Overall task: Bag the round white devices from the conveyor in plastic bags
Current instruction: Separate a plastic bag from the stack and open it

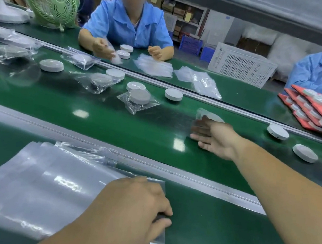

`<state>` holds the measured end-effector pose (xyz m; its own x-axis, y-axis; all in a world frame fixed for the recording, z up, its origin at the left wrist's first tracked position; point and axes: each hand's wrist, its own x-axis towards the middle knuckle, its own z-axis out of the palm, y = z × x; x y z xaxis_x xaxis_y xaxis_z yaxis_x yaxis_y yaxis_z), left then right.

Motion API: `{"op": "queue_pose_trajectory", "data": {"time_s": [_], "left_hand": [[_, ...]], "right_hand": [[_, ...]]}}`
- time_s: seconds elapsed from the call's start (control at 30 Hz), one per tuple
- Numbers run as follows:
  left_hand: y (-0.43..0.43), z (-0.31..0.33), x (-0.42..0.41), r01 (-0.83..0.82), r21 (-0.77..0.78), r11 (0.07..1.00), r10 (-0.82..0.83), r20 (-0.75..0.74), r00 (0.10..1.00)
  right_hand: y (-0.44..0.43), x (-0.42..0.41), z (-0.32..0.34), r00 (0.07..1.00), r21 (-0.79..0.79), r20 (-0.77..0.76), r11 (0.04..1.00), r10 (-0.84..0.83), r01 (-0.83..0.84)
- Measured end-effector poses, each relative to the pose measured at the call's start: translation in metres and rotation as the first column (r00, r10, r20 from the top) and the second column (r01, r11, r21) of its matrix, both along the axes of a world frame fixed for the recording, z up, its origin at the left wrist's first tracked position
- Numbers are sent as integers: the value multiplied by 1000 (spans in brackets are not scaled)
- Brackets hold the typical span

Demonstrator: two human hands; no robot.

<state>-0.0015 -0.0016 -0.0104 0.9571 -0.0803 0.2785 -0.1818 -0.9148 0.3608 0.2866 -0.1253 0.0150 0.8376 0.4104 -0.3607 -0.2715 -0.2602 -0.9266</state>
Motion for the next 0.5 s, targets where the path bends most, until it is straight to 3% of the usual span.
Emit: {"op": "queue_pose_trajectory", "data": {"time_s": [0.13,0.2,0.3,0.37,0.4,0.5], "left_hand": [[2,-2,1,5,42,999,-4,-9,1000],[1,-1,0,11,64,998,-9,-40,999],[-1,0,-1,-1,105,994,4,-32,999],[-6,-1,-1,-16,80,997,19,-27,999],[-8,-5,-2,-18,73,997,20,-25,999],[-12,-8,-4,-26,114,993,27,-8,1000]], "right_hand": [[-4,-45,-12,955,-183,272,981,115,-65],[-21,-72,-17,861,-221,482,974,160,-57],[-57,-117,-31,648,-348,706,937,284,-30],[-77,-137,-45,528,-463,769,883,361,70],[-84,-143,-49,511,-512,769,848,383,134],[-86,-144,-52,549,-611,721,761,423,216]]}}
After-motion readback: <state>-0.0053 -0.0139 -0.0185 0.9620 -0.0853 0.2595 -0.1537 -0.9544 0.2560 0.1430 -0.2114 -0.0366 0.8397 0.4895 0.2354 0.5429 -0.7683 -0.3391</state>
